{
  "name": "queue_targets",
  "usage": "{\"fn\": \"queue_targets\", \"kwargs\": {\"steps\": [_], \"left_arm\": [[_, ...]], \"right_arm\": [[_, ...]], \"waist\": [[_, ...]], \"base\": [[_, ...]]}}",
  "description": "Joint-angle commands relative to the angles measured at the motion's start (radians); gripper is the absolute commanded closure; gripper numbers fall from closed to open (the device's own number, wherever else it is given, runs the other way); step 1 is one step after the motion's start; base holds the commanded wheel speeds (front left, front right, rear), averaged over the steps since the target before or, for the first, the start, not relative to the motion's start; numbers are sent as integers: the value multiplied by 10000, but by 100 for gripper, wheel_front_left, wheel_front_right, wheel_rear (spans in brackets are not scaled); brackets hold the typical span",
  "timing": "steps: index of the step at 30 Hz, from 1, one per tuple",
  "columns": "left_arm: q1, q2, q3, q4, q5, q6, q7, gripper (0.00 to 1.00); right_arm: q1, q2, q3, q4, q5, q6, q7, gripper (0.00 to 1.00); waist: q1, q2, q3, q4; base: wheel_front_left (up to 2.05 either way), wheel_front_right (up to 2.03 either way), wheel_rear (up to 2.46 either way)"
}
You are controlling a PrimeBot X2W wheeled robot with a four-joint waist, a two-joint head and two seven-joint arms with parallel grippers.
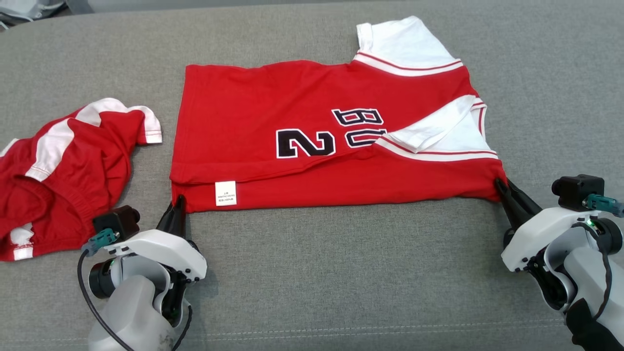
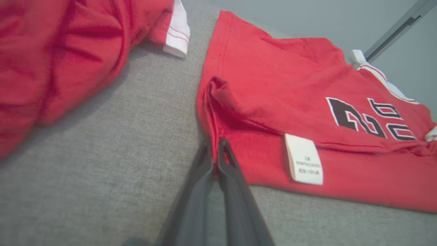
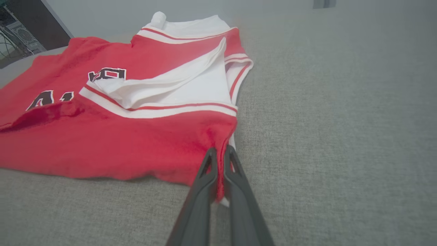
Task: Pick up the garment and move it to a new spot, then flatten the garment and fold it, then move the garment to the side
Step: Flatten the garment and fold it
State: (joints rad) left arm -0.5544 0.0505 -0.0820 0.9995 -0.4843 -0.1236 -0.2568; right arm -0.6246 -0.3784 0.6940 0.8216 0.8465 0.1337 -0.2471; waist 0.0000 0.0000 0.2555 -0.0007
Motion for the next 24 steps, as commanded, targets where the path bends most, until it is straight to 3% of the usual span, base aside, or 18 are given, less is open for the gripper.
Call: {"fn": "queue_targets", "kwargs": {"steps": [1,24], "left_arm": [[90,335,227,-237,-86,-68,-49,100],[1879,506,-60,420,-489,-70,-49,100]], "right_arm": [[262,-209,87,-146,99,-30,-145,100],[2322,-755,614,-641,1189,-30,-146,100]], "waist": [[0,0,-132,18],[0,0,-1783,59]], "base": [[0,0,0],[0,0,0]]}}
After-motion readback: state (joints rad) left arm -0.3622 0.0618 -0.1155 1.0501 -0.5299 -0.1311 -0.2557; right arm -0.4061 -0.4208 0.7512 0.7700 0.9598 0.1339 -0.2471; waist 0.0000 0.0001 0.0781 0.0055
